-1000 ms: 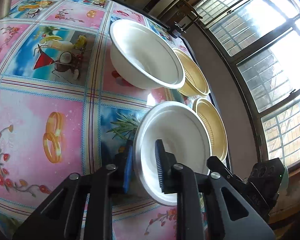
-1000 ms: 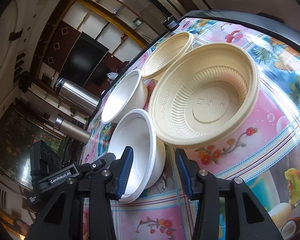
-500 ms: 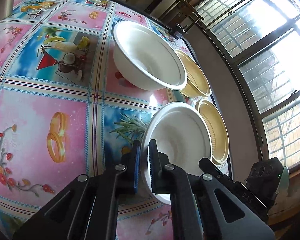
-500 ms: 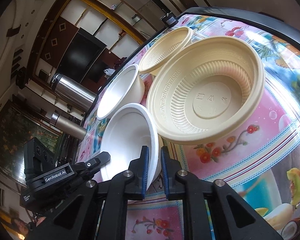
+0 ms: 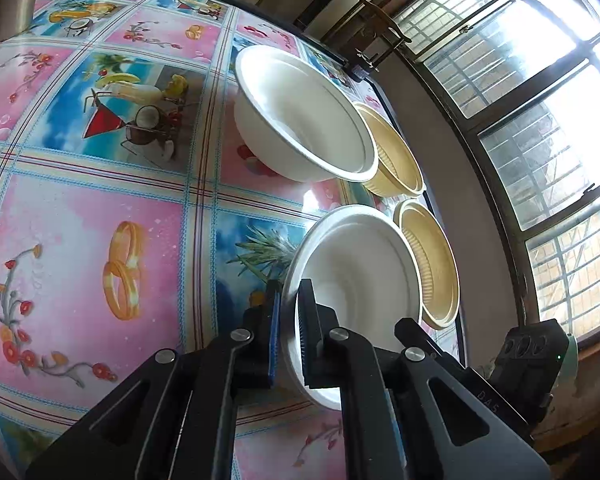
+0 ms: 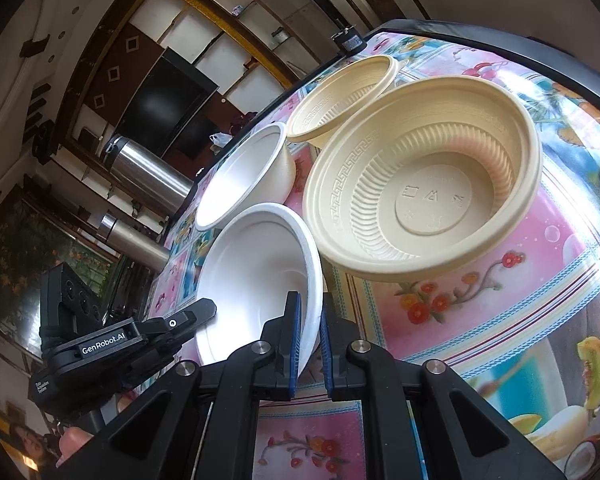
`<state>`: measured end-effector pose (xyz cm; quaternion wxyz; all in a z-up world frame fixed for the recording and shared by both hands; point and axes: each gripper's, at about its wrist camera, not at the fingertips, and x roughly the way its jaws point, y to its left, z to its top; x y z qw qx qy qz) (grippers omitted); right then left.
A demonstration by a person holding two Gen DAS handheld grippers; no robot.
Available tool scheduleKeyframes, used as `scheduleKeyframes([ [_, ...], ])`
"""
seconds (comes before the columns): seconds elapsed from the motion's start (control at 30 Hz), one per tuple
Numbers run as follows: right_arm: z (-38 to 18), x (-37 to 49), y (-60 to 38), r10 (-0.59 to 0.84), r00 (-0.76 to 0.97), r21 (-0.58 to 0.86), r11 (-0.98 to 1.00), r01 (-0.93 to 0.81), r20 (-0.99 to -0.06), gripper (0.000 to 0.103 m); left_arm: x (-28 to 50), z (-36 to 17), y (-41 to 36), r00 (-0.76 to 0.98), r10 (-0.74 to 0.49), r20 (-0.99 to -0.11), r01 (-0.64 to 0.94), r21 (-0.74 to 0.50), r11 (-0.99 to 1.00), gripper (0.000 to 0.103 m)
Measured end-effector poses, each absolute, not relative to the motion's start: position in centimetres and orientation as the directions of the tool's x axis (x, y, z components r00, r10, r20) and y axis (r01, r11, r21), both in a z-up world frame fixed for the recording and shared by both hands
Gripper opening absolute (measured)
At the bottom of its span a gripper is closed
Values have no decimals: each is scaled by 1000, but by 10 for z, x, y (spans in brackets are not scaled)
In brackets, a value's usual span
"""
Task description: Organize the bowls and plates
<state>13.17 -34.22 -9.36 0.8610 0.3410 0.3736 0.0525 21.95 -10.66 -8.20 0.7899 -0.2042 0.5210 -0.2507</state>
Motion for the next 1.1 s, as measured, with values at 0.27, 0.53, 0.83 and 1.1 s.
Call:
scheduleKeyframes([
  [0.27, -93, 137, -325, 393, 688, 611, 786, 93, -610, 10, 207, -87, -80, 365, -617, -698, 145, -612, 778, 6],
  [0.53, -90, 139, -296, 423, 655, 562, 827, 3, -626, 9, 181, -100, -58, 416, -602, -682, 129, -611, 781, 6],
  [0.83, -87, 130, -281, 455, 649, 559, 827, -55, -610, 8, 148, -95, -39, 498, -539, -679, 92, -577, 812, 6],
  [1.1, -90, 109, -266, 509, 643, 609, 789, -81, -573, 8, 122, -86, -20, 521, -491, -699, 68, -539, 840, 6],
])
